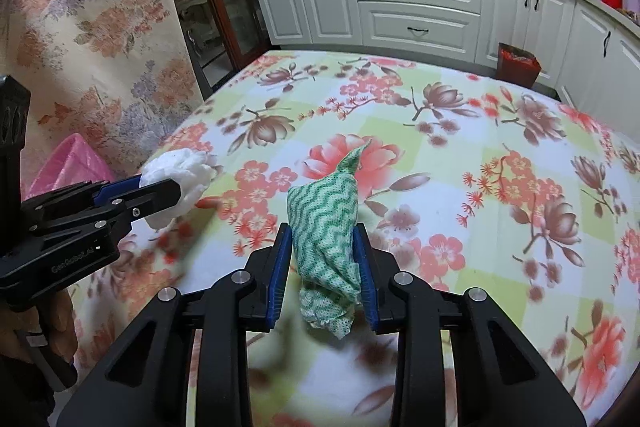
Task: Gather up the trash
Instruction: 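Grasp the green zigzag cloth with the right tool while the left tool grasps the white tissue, then carry tissue and green cloth over the pink bin and open both tools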
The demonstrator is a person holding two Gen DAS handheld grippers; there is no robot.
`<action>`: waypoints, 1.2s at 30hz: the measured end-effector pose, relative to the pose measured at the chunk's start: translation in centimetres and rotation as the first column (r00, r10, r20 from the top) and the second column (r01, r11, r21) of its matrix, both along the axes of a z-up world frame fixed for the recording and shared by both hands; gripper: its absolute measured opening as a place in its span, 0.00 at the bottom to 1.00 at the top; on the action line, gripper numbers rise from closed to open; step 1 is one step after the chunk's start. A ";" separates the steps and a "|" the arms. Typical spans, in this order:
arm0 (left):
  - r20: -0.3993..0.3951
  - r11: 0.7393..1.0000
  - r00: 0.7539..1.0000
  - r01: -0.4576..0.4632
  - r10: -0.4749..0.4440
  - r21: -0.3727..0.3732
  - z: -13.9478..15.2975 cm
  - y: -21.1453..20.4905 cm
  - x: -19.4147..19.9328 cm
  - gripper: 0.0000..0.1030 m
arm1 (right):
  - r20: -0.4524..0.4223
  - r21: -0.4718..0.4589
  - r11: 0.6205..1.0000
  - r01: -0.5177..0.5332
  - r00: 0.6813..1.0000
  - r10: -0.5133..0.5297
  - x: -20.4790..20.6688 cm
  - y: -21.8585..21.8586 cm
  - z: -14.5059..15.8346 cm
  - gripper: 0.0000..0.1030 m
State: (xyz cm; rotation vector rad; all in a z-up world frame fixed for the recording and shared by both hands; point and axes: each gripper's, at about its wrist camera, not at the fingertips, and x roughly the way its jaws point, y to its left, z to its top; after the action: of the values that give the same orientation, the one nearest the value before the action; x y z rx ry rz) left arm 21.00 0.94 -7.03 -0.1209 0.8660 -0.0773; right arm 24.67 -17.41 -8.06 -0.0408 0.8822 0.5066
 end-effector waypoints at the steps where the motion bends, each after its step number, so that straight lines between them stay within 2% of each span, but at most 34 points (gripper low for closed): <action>1: 0.005 1.000 1.000 -0.002 0.002 -0.001 0.3 0.0 -0.4 0.29 | 0.005 0.002 1.000 0.001 1.000 -0.001 -0.4 -0.1 0.3 0.30; 16: 0.088 0.999 0.995 -0.035 0.036 -0.014 5.3 0.1 -7.7 0.29 | 0.079 0.037 0.999 0.008 0.997 -0.011 -6.3 -1.0 4.9 0.30; 36: 0.217 0.996 0.972 -0.076 0.086 -0.050 11.1 2.3 -14.6 0.29 | 0.194 0.029 0.999 -0.016 0.981 0.010 -12.4 0.3 10.8 0.30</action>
State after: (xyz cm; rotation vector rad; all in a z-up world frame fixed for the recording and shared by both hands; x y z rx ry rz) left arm 6.45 3.22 4.03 -0.1834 0.6387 -0.0314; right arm 12.29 -17.11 2.76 -0.0674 0.6839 0.5193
